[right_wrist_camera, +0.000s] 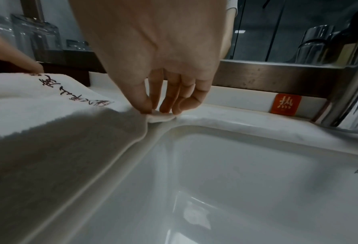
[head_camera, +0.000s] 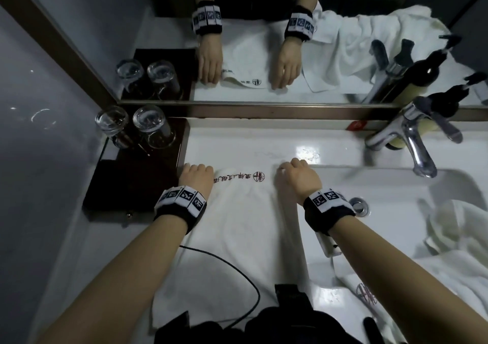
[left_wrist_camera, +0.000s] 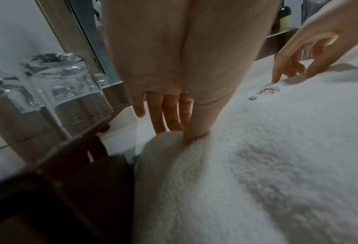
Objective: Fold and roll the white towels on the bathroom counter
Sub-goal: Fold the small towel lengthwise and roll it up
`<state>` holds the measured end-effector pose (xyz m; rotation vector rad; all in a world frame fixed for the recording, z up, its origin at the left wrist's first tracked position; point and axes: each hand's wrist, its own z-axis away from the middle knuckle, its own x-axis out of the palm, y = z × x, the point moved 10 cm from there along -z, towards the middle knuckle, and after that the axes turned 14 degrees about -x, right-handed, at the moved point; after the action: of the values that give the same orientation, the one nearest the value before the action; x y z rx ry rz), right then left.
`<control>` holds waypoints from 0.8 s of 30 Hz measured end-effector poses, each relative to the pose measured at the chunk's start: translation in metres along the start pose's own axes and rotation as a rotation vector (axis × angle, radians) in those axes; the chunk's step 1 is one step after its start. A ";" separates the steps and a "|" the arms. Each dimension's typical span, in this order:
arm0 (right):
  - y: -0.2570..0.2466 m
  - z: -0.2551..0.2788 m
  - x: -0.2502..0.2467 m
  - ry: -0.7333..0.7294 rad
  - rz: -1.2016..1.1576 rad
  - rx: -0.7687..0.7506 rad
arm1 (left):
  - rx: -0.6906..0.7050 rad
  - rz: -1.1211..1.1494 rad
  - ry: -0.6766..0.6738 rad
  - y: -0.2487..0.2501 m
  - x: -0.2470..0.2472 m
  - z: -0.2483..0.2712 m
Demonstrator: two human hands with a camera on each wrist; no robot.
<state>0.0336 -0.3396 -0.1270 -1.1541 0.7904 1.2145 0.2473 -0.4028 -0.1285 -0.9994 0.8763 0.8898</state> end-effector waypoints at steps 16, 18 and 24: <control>0.017 -0.003 -0.013 0.048 -0.135 0.042 | -0.017 0.168 -0.205 -0.021 -0.006 0.011; 0.018 -0.002 -0.016 0.067 -0.137 0.035 | -0.006 0.109 -0.224 -0.024 -0.007 0.014; 0.018 0.007 -0.045 0.258 -0.111 0.034 | -0.139 0.128 0.100 -0.056 -0.059 0.017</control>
<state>0.0052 -0.3470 -0.0879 -1.3255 0.9229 0.9688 0.2796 -0.4148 -0.0528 -1.1253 0.9820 1.0266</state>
